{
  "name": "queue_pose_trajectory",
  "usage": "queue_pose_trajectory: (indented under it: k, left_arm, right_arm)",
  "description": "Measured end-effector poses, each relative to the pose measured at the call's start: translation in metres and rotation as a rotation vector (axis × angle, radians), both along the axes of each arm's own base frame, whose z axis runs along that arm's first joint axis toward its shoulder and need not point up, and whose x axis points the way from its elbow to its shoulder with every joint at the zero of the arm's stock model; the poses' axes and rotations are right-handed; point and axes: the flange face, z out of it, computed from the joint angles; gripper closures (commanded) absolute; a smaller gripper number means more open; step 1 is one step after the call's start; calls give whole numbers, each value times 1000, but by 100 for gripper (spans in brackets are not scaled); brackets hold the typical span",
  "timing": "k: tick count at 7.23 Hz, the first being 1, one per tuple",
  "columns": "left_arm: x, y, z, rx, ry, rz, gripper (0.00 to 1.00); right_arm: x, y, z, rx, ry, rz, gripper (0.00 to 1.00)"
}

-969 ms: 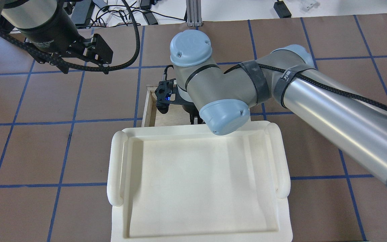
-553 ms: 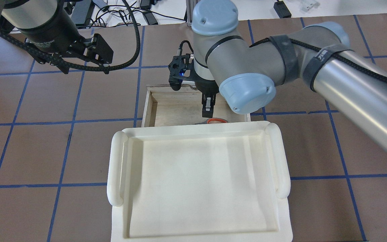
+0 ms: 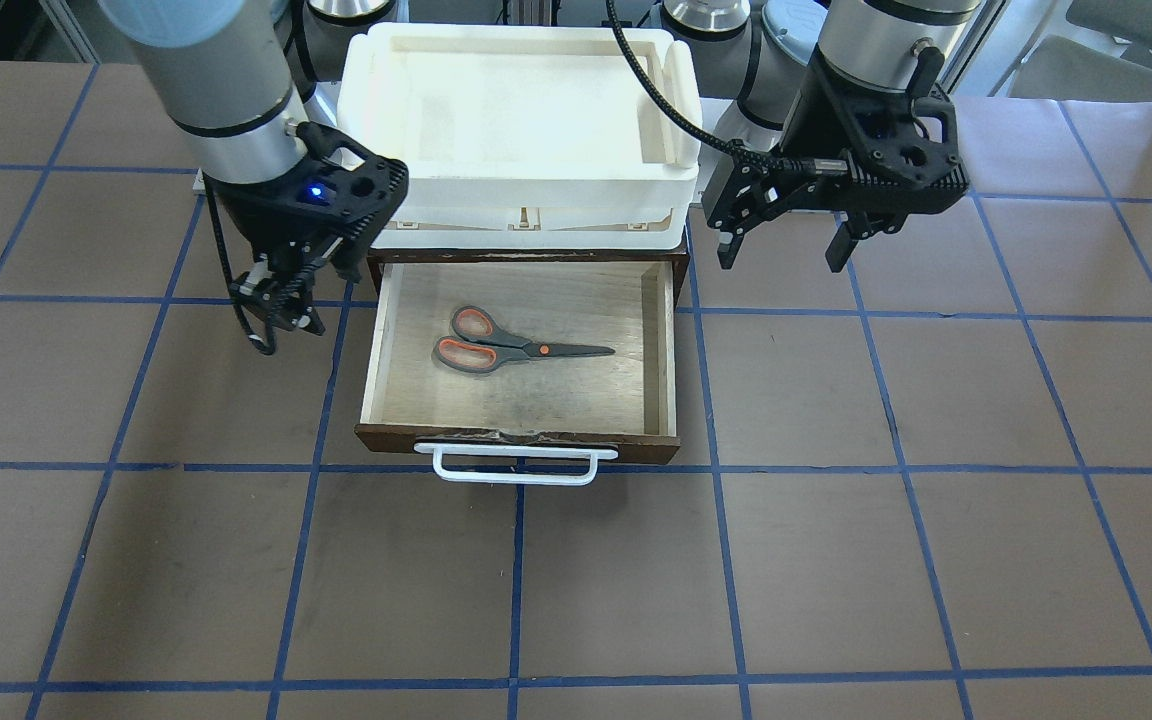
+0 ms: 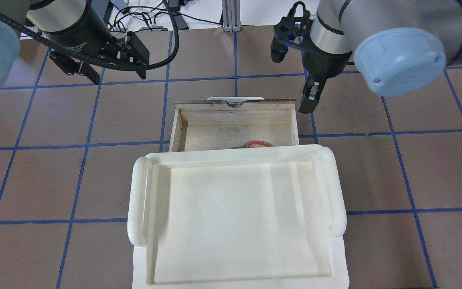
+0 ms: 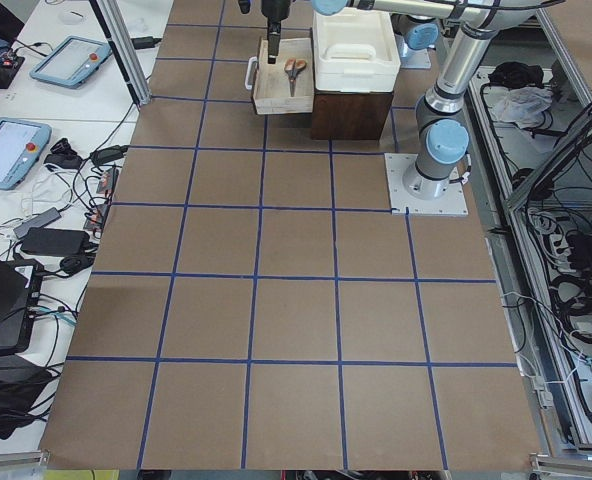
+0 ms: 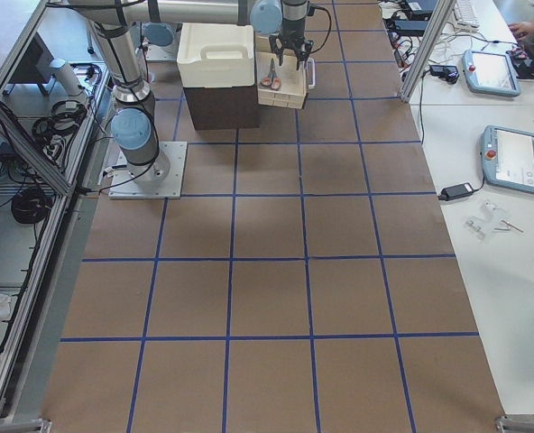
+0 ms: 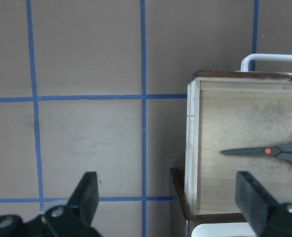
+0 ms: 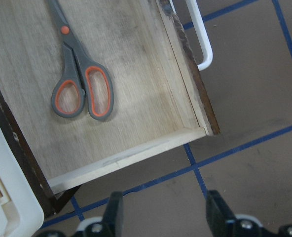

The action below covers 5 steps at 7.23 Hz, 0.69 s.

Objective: Put scissors in drawer and close it
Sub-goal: 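Open the right gripper and raise it away from the drawer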

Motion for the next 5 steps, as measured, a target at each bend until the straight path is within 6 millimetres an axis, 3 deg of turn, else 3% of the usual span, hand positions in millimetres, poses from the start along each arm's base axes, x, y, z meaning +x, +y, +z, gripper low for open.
queue_pose_trajectory:
  k: [1,5]
  left_arm:
    - [-13,-14,-8,-40,25,8,0]
    - [-80,-83,-76,-142,70,13,0]
  right_arm:
    - [-15,0,8,-5,-3,-117,3]
    - [-32,-3,52,-52,-38,-784,0]
